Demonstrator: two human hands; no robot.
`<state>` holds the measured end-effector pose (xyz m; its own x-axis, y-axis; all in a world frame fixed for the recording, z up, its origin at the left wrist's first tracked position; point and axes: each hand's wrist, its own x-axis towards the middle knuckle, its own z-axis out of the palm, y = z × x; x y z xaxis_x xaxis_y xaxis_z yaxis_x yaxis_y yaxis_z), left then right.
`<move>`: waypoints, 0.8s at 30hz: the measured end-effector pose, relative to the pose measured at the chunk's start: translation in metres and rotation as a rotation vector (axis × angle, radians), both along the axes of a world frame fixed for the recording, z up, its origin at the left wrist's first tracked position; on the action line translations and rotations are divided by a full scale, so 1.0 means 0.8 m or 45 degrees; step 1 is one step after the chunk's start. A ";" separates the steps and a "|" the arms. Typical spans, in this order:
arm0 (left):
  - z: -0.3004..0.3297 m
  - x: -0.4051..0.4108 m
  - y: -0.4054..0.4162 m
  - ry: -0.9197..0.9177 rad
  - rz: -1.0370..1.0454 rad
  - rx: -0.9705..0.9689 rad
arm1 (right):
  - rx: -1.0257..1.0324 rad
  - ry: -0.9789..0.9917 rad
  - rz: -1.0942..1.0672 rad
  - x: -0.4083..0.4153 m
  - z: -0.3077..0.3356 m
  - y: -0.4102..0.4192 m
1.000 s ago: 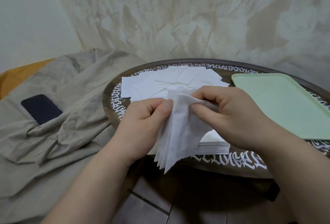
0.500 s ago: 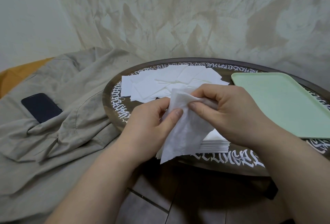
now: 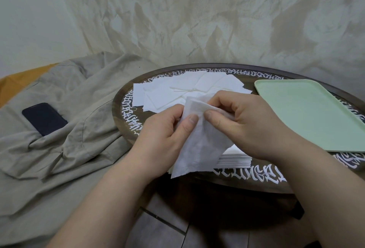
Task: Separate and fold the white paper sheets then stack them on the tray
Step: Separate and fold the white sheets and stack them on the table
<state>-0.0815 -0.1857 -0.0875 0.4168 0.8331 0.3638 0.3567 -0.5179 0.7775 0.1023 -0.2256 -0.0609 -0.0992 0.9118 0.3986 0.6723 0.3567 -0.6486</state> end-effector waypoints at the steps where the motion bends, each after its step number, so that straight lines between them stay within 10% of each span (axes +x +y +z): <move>1: 0.000 0.000 0.001 0.007 0.003 0.001 | -0.001 0.002 -0.001 0.000 0.000 0.001; 24: -0.005 0.000 0.004 0.111 0.078 0.270 | 0.236 -0.143 -0.102 -0.007 0.002 0.005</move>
<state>-0.0812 -0.1825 -0.0919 0.4054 0.7664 0.4983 0.4535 -0.6419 0.6183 0.0968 -0.2213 -0.0592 -0.0828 0.8308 0.5504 0.7672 0.4056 -0.4968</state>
